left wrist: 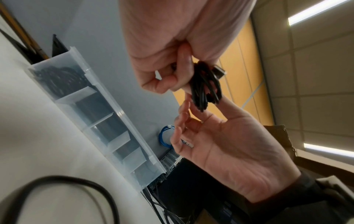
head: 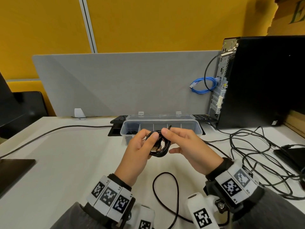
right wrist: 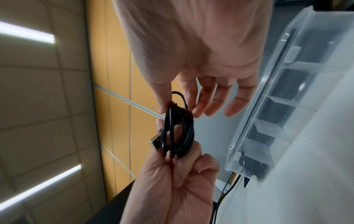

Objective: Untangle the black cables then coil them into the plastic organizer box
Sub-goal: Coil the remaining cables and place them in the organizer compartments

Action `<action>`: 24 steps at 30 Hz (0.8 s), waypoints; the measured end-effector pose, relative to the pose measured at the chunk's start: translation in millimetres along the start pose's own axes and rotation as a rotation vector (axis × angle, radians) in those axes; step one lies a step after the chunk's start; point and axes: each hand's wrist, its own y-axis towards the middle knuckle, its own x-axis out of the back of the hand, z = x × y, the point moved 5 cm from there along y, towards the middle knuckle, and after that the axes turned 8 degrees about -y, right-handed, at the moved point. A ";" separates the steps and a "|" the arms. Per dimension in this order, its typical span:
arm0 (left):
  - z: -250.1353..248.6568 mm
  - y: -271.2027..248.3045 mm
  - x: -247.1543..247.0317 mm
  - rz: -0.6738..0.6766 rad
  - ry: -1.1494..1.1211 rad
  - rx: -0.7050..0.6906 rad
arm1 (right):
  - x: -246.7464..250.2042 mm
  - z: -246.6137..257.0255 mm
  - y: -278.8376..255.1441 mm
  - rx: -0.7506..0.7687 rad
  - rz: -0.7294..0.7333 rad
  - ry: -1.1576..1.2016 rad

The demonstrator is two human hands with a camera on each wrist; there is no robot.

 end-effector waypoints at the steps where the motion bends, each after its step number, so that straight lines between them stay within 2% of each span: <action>1: -0.8 -0.3 0.2 0.002 -0.023 0.012 | -0.8 -1.1 -0.2 -0.021 0.028 0.023; 5: 1.5 0.4 1.5 -0.008 -0.039 0.036 | -4.5 -1.0 -2.0 -0.058 0.079 0.042; 9: 10.1 2.3 5.0 -0.037 0.000 0.039 | -7.6 3.1 -4.3 -0.031 0.048 -0.107; 13: 13.7 4.8 11.6 -0.157 0.014 0.017 | -7.0 5.5 -6.0 -0.007 -0.067 -0.156; 15: 13.9 6.2 15.2 -0.196 0.044 -0.020 | -9.1 9.4 -7.3 0.049 -0.057 -0.243; 17: 12.8 6.7 16.2 -0.200 0.066 -0.048 | -14.8 12.2 -8.0 0.095 -0.012 -0.342; 24: 9.2 5.2 12.5 -0.142 0.122 -0.082 | -18.5 14.1 -11.3 0.131 -0.028 -0.608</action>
